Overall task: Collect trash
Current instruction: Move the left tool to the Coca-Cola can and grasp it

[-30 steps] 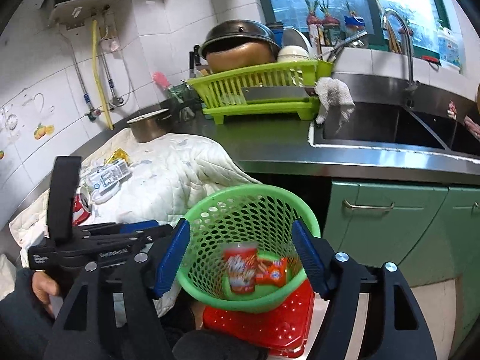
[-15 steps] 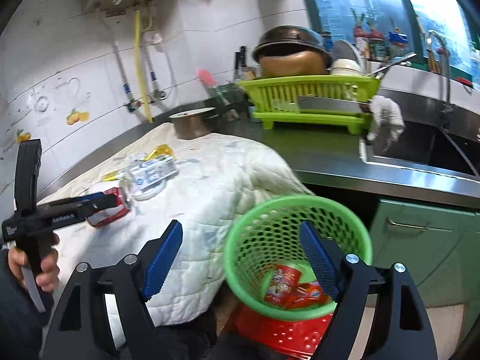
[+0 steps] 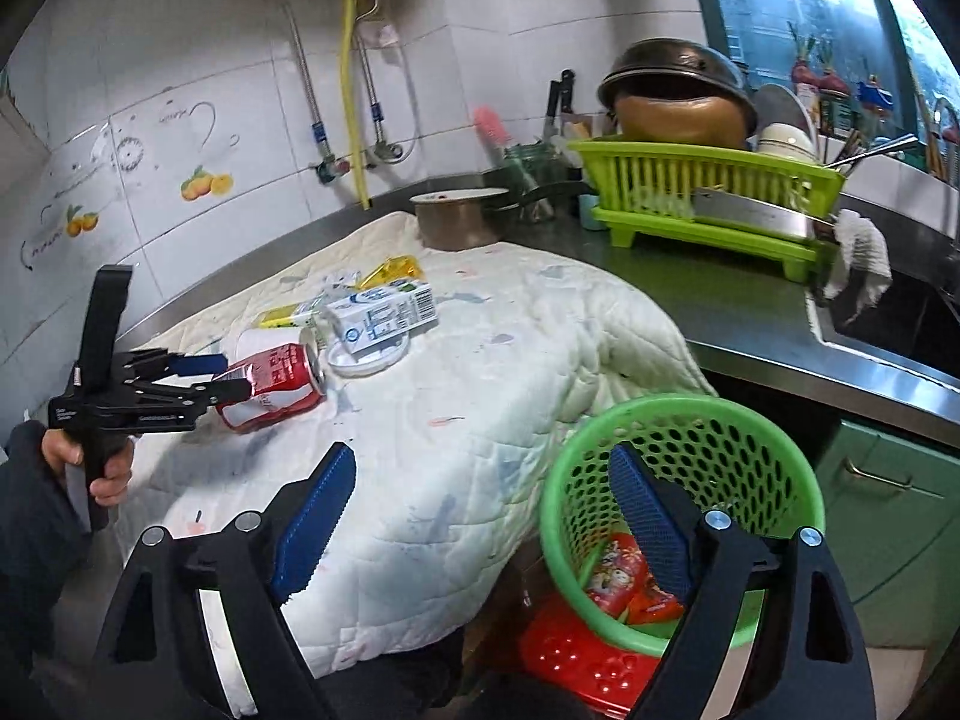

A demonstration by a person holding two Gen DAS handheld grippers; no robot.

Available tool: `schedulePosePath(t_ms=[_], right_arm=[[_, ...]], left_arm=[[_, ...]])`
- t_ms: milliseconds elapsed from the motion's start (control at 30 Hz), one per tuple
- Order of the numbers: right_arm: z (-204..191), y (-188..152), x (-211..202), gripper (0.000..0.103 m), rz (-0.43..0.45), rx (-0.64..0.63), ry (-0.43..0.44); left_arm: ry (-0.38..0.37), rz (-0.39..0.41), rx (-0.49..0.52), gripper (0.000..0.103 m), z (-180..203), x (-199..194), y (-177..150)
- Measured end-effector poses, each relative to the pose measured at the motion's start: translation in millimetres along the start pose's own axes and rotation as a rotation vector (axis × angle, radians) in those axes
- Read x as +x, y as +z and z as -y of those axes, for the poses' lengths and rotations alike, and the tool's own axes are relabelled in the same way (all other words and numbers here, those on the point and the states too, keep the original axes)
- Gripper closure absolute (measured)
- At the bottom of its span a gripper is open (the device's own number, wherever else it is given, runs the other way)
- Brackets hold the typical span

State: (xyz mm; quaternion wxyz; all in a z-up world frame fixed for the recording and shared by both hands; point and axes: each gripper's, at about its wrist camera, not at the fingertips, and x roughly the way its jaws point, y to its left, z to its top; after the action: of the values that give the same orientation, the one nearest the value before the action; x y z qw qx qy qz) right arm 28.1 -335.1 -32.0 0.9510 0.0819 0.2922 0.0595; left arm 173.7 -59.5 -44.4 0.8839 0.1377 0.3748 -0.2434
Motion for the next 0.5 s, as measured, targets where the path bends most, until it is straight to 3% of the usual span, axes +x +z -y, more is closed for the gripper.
schedulePosePath(t_ms=[333,500], right_arm=[[-17.1,1.4,28.9,0.020,-0.042,-0.023,0.012],[-22.1,2.4,38.3,0.020,-0.054,-0.027,0.023]], left_arm=[[0.002,-0.008,0.068,0.031,-18.4,13.3,6.3],[-0.047,-0.023,0.148,0.030,-14.5,15.1,5.6]])
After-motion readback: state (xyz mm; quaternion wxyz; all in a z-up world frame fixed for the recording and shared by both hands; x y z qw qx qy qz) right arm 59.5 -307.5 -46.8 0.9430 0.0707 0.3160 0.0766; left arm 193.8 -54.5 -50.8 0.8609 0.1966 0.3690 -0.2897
